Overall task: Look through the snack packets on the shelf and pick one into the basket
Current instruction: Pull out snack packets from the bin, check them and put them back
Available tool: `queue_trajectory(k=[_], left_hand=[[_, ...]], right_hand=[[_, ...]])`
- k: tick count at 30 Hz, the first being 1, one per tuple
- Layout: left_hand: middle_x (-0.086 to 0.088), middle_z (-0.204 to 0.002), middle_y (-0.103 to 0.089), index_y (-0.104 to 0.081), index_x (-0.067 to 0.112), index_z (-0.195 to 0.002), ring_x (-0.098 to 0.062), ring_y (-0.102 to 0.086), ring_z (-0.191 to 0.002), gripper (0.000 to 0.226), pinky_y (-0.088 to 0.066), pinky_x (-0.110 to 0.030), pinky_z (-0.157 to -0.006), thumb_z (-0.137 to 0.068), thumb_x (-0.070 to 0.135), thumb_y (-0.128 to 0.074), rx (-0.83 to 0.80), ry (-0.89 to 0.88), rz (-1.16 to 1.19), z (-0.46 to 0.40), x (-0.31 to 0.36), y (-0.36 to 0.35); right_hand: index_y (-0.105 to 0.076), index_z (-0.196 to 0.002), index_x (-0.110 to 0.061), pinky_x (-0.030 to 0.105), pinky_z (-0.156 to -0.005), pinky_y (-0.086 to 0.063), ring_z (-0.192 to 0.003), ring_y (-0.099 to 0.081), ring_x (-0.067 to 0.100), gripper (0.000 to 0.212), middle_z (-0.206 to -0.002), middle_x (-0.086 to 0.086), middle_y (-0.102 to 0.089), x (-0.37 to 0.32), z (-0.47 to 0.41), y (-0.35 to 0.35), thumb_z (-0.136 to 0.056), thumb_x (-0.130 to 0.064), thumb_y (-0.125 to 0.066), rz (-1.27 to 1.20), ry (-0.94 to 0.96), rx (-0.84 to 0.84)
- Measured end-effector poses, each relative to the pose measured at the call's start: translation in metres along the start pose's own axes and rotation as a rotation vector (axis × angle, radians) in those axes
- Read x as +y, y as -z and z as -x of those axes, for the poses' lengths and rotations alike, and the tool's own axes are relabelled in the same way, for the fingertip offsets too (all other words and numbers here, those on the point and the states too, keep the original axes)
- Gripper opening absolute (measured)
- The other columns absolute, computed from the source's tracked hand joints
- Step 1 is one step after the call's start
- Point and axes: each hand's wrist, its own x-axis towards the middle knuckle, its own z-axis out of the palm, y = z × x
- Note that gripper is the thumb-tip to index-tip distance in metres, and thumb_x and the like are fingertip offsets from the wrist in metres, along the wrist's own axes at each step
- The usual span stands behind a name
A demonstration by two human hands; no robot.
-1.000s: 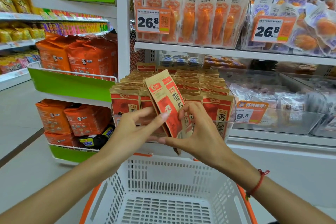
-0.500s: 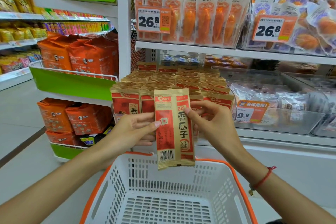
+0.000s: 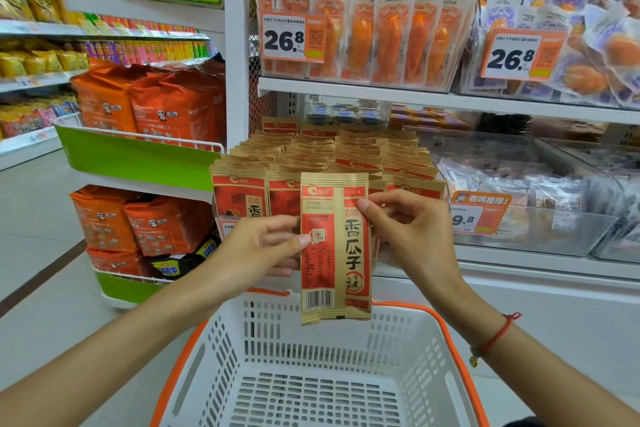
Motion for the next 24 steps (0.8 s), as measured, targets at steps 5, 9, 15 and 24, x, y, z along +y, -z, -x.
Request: queue_trajectory(k=[5, 9, 15, 24], left_hand=[[0.008, -0.094, -0.076, -0.065, 0.031, -0.105, -0.013, -0.074, -0.083, 0.016, -0.057, -0.017, -0.068, -0.092, 0.022, -0.061, 0.064, 0.005, 0.046, 0.001, 0.001, -0.001], [0.004, -0.094, -0.076, -0.063, 0.029, -0.104, -0.015, -0.074, -0.082, 0.015, -0.058, -0.018, -0.064, -0.092, 0.019, -0.062, 0.221, -0.045, 0.172, -0.002, 0.007, 0.006], [0.005, -0.091, -0.077, -0.063, 0.031, -0.102, -0.012, -0.074, -0.081, 0.016, -0.058, -0.017, -0.067, -0.093, 0.019, -0.060, 0.281, -0.069, 0.227, -0.002, 0.009, 0.009], [0.003, -0.096, -0.076, -0.061, 0.022, -0.119, -0.014, -0.074, -0.083, 0.026, -0.057, -0.017, -0.063, -0.093, 0.021, -0.061, 0.324, -0.017, 0.240, 0.002, 0.009, 0.002]], right_hand=[[-0.075, -0.097, -0.025, 0.036, -0.068, -0.058, -0.072, -0.068, 0.011, 0.012, -0.080, -0.008, -0.074, -0.002, 0.001, -0.002, -0.086, -0.023, -0.071, -0.012, -0.003, -0.045], [-0.073, -0.103, -0.028, 0.020, -0.064, -0.052, -0.071, -0.065, 0.004, 0.020, -0.080, -0.013, -0.072, -0.001, 0.002, -0.004, -0.085, -0.018, -0.072, 0.006, -0.007, -0.153], [-0.072, -0.113, -0.022, 0.022, -0.066, -0.055, -0.078, -0.067, 0.007, 0.029, -0.093, -0.012, -0.074, 0.000, 0.003, -0.006, -0.086, -0.010, -0.070, 0.003, 0.003, -0.203], [-0.063, -0.124, -0.030, 0.023, -0.071, -0.055, -0.085, -0.063, 0.005, 0.046, -0.098, -0.013, -0.066, -0.006, 0.012, -0.011, -0.081, -0.024, -0.077, 0.123, 0.087, -0.124]])
